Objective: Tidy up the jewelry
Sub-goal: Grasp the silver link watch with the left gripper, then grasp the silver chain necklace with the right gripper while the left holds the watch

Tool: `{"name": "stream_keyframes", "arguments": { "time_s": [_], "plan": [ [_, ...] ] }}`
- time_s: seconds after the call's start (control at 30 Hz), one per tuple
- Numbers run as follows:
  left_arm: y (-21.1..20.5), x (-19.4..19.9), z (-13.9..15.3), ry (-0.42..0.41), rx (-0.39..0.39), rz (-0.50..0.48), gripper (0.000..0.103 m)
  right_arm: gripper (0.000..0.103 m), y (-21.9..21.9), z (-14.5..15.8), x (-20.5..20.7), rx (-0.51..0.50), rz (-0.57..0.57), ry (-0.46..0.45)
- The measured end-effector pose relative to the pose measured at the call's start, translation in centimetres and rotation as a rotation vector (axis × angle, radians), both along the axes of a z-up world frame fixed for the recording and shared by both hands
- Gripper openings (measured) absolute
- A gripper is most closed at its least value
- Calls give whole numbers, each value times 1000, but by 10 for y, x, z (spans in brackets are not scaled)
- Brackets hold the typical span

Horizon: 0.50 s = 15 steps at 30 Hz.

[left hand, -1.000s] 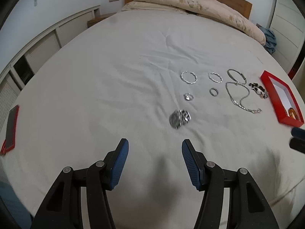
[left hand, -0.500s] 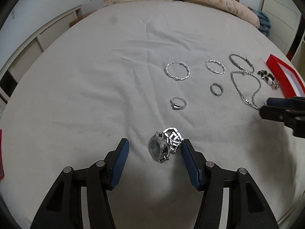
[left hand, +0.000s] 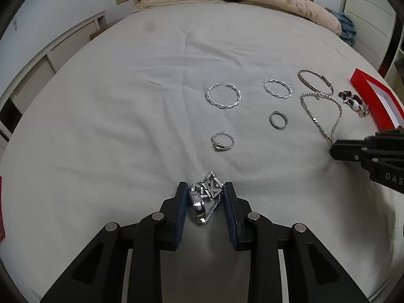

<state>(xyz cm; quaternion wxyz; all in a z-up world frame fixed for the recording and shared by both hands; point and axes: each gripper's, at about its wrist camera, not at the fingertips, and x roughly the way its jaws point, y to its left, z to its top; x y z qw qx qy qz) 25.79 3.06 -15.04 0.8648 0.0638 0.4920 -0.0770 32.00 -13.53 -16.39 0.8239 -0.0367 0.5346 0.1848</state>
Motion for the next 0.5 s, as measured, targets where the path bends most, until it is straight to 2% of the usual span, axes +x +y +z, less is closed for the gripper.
{"name": "stream_keyframes", "arguments": {
  "time_s": [0.23,0.5],
  "plan": [
    [-2,-13,14,2,-11,23,28,2,-23,14,-30,107,-39,-9],
    [-7,-44,45,-19,-58,40,28,2,-36,54,-89,181,-59,-58]
  ]
}}
